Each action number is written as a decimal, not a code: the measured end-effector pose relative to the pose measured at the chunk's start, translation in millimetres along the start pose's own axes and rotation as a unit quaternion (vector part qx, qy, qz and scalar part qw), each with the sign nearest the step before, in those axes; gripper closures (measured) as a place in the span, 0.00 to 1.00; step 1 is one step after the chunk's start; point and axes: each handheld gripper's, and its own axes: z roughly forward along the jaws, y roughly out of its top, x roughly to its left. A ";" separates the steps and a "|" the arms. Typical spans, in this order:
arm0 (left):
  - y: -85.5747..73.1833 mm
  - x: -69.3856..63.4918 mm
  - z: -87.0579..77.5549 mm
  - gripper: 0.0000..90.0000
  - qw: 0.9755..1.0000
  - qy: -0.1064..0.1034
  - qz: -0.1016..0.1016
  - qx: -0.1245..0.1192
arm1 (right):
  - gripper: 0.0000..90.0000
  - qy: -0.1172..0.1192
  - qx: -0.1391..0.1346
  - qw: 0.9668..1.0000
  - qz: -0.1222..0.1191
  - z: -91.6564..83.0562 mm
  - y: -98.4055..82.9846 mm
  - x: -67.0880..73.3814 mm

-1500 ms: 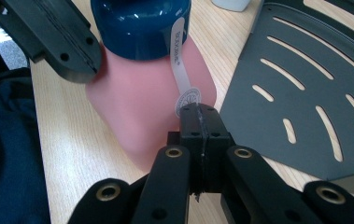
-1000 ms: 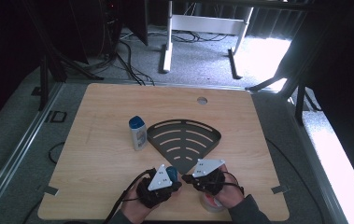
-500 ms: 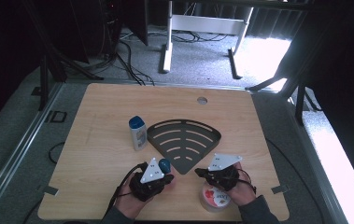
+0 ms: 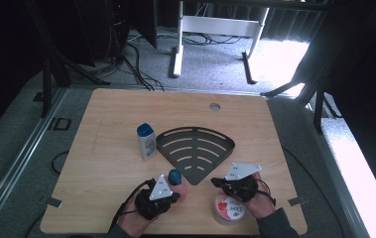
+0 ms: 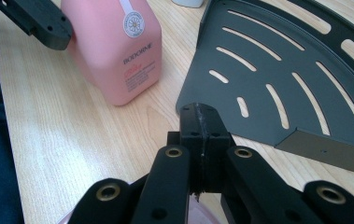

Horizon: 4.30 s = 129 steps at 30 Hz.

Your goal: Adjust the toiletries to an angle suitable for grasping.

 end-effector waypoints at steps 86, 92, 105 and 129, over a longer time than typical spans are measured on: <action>11.5 82.0 11.9 1.00 0.997 0.073 -0.023 -0.018 | 1.00 -0.053 -0.002 0.997 0.051 -40.5 -37.0 -15.8; 11.9 85.6 16.2 1.00 0.997 0.066 -0.020 -0.020 | 1.00 -0.064 0.004 0.995 0.070 -52.0 -52.5 -15.6; 3.8 74.5 22.4 0.96 0.998 0.057 -0.027 -0.011 | 1.00 -0.067 0.028 0.994 0.087 -64.5 -84.8 -2.7; 0.5 42.6 38.3 0.89 1.000 0.015 -0.001 0.006 | 1.00 -0.016 0.051 0.996 0.077 -58.4 -98.2 27.2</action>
